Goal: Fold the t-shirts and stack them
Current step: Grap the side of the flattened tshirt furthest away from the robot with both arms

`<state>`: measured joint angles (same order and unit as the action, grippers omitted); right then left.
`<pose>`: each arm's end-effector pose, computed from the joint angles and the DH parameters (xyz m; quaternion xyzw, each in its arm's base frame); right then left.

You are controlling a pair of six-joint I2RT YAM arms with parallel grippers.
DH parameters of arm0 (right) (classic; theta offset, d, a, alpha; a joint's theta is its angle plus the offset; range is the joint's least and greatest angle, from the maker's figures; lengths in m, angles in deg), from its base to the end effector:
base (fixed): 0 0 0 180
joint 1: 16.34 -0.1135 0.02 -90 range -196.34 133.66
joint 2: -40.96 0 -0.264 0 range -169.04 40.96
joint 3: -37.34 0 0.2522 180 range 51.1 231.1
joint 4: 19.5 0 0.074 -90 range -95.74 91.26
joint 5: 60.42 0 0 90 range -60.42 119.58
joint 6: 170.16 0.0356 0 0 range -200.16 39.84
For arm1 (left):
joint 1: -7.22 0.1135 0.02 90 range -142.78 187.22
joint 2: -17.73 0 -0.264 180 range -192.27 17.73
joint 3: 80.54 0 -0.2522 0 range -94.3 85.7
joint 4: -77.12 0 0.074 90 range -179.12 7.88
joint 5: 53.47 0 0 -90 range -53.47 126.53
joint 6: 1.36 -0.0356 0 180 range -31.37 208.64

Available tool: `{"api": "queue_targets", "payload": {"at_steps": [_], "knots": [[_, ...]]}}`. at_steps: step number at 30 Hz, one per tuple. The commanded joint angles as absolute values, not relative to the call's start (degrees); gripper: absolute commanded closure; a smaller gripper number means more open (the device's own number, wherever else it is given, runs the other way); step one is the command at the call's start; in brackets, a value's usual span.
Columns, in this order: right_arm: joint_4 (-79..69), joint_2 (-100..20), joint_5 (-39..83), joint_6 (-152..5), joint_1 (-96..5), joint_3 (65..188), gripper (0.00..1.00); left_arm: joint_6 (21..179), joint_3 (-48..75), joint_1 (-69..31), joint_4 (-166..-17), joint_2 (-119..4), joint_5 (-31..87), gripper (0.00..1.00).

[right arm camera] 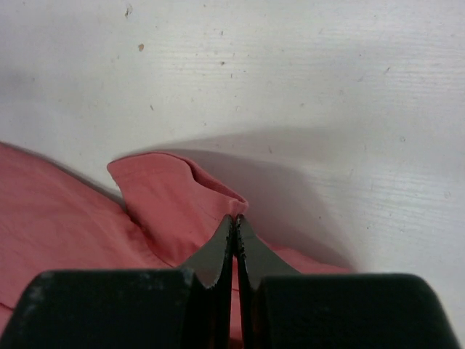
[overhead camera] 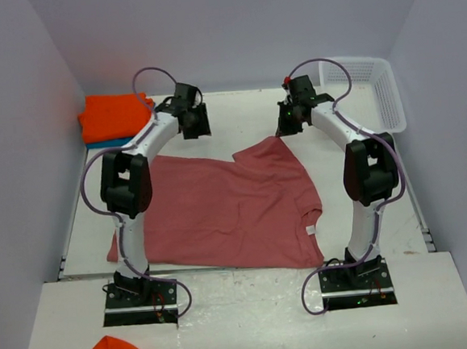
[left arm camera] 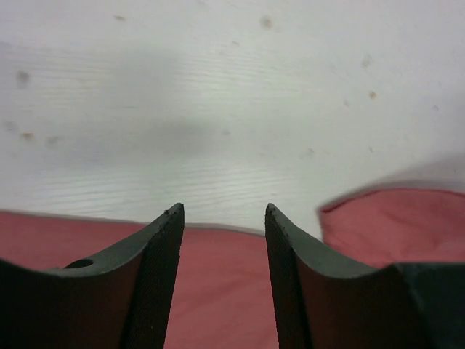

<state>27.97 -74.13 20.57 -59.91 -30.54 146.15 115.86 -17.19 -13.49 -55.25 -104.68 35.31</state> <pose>0.4322 0.1151 0.2370 0.0256 0.9474 0.1631 0.2741 0.4466 -0.1697 0.2231 -0.0506 0.9480 -0.1368 0.2829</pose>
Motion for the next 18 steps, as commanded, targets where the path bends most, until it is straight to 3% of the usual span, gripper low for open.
{"api": "queue_targets", "payload": {"at_steps": [1, 8, 18], "knots": [[29.33, -74.35, 17.54, -62.49, -30.58, 148.13, 1.00, 115.10, -19.50, -9.23, -48.18, -101.19, 38.72, 0.50], [29.15, -73.48, 17.80, -62.67, -30.84, 146.90, 1.00, 110.53, -23.45, -2.02, -40.17, -103.38, 45.39, 0.50], [28.80, -71.81, 16.93, -62.75, -30.84, 145.50, 1.00, 109.38, -28.56, 0.18, -35.06, -109.97, 61.13, 0.51]]}}
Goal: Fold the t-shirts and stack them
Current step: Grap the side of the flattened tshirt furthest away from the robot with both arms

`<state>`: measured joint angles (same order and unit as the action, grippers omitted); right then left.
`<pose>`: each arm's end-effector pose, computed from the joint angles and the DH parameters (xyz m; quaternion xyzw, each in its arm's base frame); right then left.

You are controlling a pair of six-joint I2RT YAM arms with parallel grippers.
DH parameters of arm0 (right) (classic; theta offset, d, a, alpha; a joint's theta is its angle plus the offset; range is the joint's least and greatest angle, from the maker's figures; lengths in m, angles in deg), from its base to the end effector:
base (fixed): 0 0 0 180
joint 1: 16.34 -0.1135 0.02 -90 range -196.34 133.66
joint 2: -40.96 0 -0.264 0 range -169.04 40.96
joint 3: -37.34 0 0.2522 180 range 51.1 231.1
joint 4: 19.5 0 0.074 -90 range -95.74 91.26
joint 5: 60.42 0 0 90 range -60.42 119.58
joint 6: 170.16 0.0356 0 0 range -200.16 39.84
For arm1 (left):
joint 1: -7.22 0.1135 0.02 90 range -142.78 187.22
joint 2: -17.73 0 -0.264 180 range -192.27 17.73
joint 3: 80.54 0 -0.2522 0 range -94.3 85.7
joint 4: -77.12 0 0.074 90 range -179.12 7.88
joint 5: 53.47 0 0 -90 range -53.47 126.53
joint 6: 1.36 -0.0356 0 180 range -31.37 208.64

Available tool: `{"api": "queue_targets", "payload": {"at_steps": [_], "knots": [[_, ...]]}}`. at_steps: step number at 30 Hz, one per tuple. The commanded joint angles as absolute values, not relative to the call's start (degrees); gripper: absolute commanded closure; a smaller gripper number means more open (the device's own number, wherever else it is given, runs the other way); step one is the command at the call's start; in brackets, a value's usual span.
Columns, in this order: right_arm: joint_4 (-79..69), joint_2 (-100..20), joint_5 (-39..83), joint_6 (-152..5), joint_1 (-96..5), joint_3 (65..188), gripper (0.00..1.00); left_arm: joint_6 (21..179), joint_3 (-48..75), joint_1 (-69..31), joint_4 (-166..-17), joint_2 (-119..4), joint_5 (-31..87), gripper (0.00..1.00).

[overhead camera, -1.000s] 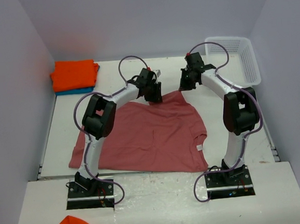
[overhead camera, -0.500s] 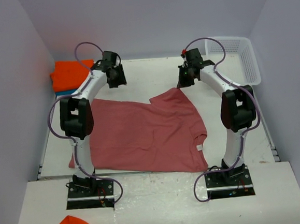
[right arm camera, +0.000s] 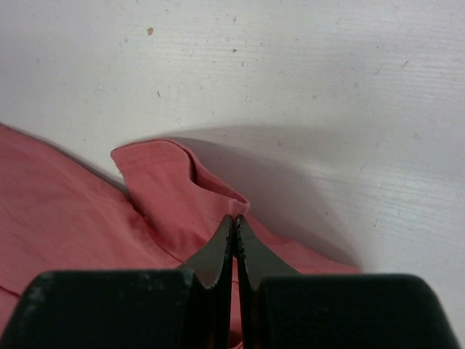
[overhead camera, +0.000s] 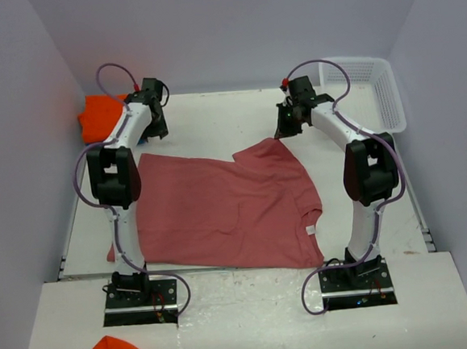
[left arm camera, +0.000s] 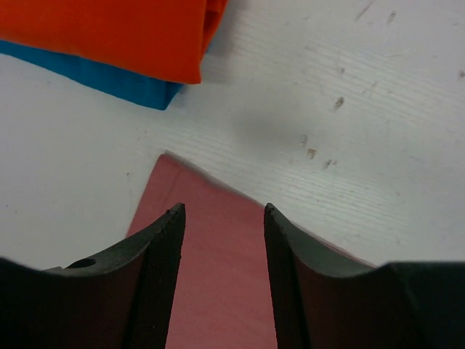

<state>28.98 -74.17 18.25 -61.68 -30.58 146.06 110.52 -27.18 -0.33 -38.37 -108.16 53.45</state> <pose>0.4300 0.1163 0.2353 0.0053 0.9492 0.1748 0.2615 0.4720 -0.0521 0.2338 -0.1533 0.9516 0.0815 0.2536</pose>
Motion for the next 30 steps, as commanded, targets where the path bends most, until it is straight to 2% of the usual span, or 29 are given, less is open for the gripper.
{"api": "queue_targets", "payload": {"at_steps": [1, 14, 30], "knots": [[28.80, -71.63, 16.75, -62.75, -30.84, 145.50, 1.00, 109.55, -28.38, 0.88, -35.06, -110.32, 61.31, 0.51], [28.62, -72.33, 15.96, -62.67, -30.84, 145.76, 1.00, 110.34, -26.45, 5.72, -36.12, -113.22, 61.14, 0.55], [28.62, -73.39, 15.87, -62.67, -30.67, 146.20, 1.00, 110.17, -25.39, 7.22, -38.14, -114.72, 51.91, 0.55]]}}
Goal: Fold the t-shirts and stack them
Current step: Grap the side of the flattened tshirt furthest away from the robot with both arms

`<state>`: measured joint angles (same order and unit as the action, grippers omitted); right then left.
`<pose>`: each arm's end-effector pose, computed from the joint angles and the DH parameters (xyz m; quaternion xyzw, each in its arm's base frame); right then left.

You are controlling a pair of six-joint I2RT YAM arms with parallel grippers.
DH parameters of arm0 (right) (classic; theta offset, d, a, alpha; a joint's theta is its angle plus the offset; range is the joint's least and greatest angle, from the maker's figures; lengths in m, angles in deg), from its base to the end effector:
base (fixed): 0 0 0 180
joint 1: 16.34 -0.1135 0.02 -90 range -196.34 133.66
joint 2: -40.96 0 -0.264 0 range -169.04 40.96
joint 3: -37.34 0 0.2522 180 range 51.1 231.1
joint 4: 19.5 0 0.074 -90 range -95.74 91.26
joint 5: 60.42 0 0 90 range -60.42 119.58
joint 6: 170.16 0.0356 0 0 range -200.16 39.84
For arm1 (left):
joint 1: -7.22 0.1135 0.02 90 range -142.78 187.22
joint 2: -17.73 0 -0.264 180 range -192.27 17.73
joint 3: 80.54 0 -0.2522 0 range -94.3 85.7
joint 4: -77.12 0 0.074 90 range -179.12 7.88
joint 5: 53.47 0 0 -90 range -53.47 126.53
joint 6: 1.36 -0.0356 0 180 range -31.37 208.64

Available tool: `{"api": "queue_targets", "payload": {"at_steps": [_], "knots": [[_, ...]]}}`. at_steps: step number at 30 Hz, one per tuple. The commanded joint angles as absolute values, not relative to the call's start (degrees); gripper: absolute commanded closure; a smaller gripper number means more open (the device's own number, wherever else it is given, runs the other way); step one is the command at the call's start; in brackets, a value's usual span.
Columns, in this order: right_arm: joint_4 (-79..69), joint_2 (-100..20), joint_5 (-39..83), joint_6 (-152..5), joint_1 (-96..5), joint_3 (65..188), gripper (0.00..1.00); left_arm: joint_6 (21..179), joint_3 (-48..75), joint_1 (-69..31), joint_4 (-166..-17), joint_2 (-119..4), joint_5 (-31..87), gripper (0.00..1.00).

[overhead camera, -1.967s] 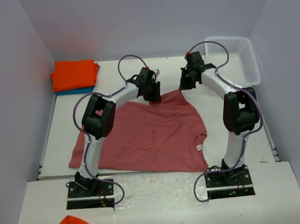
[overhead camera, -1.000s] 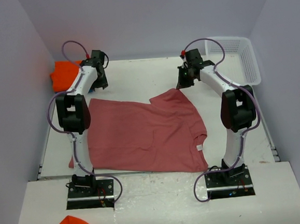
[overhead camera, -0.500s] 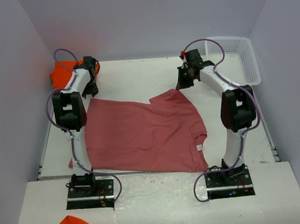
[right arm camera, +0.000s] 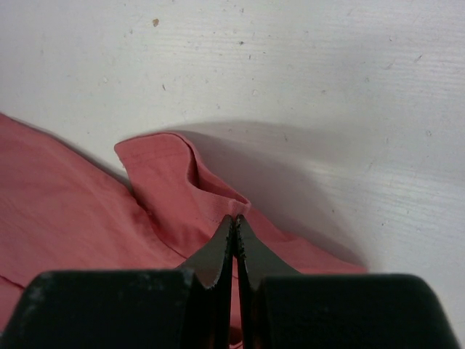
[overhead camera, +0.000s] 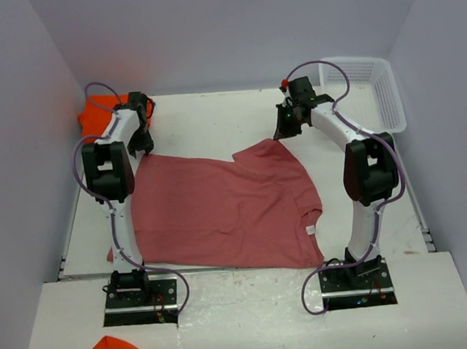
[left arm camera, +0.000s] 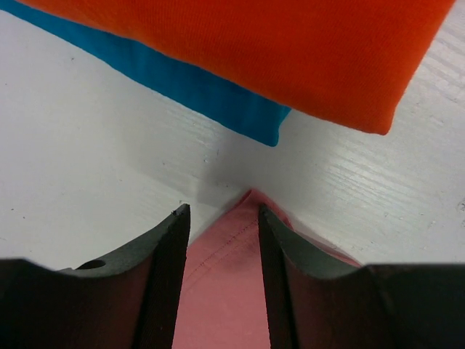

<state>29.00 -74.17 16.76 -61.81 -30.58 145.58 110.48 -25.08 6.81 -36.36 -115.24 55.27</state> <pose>0.4286 0.1169 0.2328 0.0008 0.9493 0.1852 0.2538 0.4775 0.0080 0.1657 -0.2028 0.9571 0.1334 0.1579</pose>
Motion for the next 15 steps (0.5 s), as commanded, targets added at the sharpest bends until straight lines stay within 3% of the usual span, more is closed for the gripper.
{"api": "queue_targets", "payload": {"at_steps": [1, 15], "knots": [[28.62, -73.39, 15.96, -62.67, -30.67, 146.20, 1.00, 110.08, -25.31, 7.22, -38.14, -114.72, 50.95, 0.55], [28.71, -73.91, 15.70, -62.58, -30.67, 146.55, 1.00, 111.31, -20.82, 7.22, -42.01, -111.74, 47.95, 0.58]]}}
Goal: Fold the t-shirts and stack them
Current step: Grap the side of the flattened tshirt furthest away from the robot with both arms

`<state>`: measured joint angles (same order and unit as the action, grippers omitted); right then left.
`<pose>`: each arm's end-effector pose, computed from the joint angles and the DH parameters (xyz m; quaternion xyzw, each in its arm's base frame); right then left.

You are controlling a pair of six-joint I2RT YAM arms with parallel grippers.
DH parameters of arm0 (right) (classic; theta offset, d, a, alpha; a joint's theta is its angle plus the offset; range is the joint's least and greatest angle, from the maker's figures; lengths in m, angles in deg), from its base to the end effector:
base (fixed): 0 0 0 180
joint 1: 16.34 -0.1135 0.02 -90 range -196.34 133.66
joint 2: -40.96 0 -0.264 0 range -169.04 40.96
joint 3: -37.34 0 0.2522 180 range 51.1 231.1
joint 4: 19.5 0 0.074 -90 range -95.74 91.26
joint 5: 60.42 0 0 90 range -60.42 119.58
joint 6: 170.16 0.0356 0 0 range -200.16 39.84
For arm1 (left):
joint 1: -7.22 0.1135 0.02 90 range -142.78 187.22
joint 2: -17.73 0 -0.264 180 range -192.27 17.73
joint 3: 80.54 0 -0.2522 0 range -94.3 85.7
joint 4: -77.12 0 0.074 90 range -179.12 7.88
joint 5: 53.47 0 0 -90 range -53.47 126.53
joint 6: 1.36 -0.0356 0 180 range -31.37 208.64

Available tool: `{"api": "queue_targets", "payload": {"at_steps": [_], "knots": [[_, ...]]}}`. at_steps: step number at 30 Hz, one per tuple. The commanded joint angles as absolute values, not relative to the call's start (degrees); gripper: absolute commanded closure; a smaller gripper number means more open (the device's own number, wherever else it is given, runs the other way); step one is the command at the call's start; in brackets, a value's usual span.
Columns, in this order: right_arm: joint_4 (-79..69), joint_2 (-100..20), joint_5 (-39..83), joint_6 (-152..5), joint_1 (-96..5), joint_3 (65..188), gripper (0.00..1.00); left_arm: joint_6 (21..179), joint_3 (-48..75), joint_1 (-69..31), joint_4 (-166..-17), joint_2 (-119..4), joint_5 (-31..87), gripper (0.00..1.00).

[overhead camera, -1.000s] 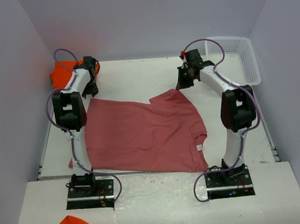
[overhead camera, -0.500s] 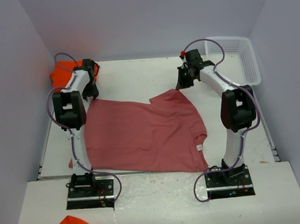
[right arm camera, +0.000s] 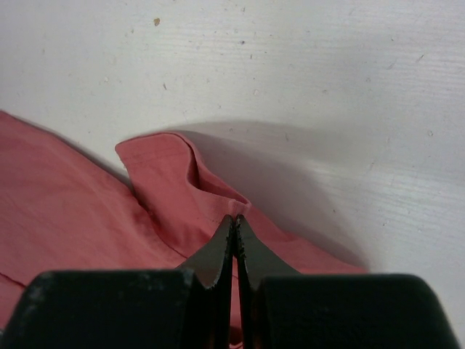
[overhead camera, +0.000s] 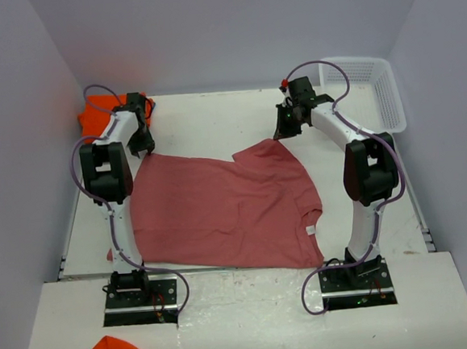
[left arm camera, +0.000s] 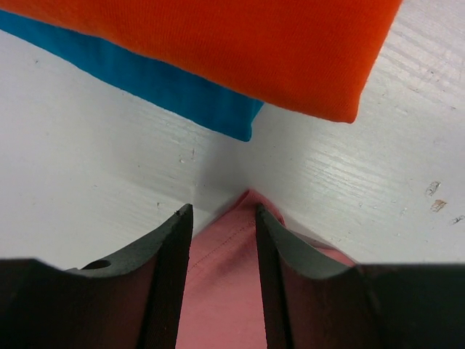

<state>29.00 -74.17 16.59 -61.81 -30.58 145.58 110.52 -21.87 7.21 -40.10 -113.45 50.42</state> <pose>0.4286 0.1170 0.2328 0.0004 0.9492 0.1866 0.2534 0.4747 0.0085 0.1654 -0.2041 0.9600 0.0889 0.1699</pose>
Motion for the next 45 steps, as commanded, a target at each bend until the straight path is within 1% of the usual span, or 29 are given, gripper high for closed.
{"api": "queue_targets", "payload": {"at_steps": [1, 5, 10, 17, 22, 33, 40, 45], "knots": [[28.80, -73.83, 15.70, -62.58, -30.67, 146.46, 1.00, 111.40, -20.82, 8.61, -42.35, -111.47, 47.95, 0.58], [28.97, -73.74, 15.96, -62.67, -30.67, 146.38, 1.00, 111.22, -21.00, 8.71, -42.44, -110.86, 46.90, 0.58], [29.15, -73.91, 15.78, -62.67, -30.67, 146.90, 1.00, 112.01, -19.34, 8.63, -43.49, -108.58, 49.09, 0.58], [29.59, -74.26, 15.34, -62.84, -30.67, 147.08, 1.00, 111.84, -20.21, 8.63, -43.41, -108.04, 47.69, 0.57], [29.59, -74.35, 15.34, -62.93, -30.58, 147.43, 1.00, 112.10, -18.45, 8.71, -45.60, -106.46, 46.90, 0.57], [29.94, -74.71, 15.52, -62.93, -30.75, 147.69, 1.00, 111.84, -19.24, 8.63, -45.44, -107.95, 43.56, 0.56], [29.77, -74.53, 14.91, -62.84, -30.75, 147.52, 1.00, 111.84, -17.75, 8.63, -45.35, -109.01, 45.31, 0.56], [29.68, -74.27, 15.08, -62.93, -30.67, 147.17, 1.00, 112.19, -17.92, 8.63, -45.26, -110.32, 46.63, 0.58]]}}
